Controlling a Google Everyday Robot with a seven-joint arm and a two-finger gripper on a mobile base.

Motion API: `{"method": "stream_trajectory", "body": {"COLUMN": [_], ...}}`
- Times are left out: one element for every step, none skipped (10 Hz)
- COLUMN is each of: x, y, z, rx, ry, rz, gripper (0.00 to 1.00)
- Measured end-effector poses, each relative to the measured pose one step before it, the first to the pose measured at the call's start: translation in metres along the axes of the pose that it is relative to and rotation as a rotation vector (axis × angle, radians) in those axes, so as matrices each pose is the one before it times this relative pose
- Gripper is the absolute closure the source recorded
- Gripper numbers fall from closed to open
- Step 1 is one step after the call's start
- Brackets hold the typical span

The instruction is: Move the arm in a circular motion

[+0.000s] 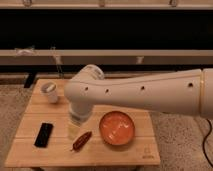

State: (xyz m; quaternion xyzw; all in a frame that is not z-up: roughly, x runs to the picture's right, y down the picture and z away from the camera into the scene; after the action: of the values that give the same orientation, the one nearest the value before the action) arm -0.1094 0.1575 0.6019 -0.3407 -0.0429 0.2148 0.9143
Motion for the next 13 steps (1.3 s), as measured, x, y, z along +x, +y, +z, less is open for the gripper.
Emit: {"method": "stream_trajectory", "body": {"x": [0.01467, 0.01468, 0.0132, 0.0097, 0.01277, 0.01084, 0.00544, 0.00332, 0.0027, -0.00151, -0.00449, -0.00919, -0.00978], "y": [0.00524, -0.0006, -0.00498, -0.00803, -0.01722, -0.02672, -0.0276, -0.0254, -0.03302, -0.02558, -0.02153, -0.02847, -0.01879], "z": [0.0003, 0.00101, 0.00152, 0.00063, 0.00137, 0.00151, 0.00129, 0.00136, 0.00216, 0.002, 0.00236, 0.00425, 0.00245], "rx": [0.00204, 0.00407, 0.00349, 0.00436, 0.00655, 0.01134, 0.01329, 0.01065, 0.01426, 0.01132, 0.00764, 0.01247, 0.01229], "ry": [0.00748, 0.00976, 0.00855, 0.00534, 0.00782, 0.00748, 0.00794, 0.00627, 0.00771, 0.00569, 0.00488, 0.00619, 0.00202], "rz": [0.0455, 0.04511, 0.04565, 0.03588, 0.05324, 0.05673, 0.0453, 0.04084, 0.05189, 0.03605, 0.03003, 0.03368, 0.01766], "gripper": [0.2, 0.2, 0.2, 0.2, 0.2, 0.2, 0.2, 0.2, 0.2, 0.2, 0.2, 0.2, 0.2]}}
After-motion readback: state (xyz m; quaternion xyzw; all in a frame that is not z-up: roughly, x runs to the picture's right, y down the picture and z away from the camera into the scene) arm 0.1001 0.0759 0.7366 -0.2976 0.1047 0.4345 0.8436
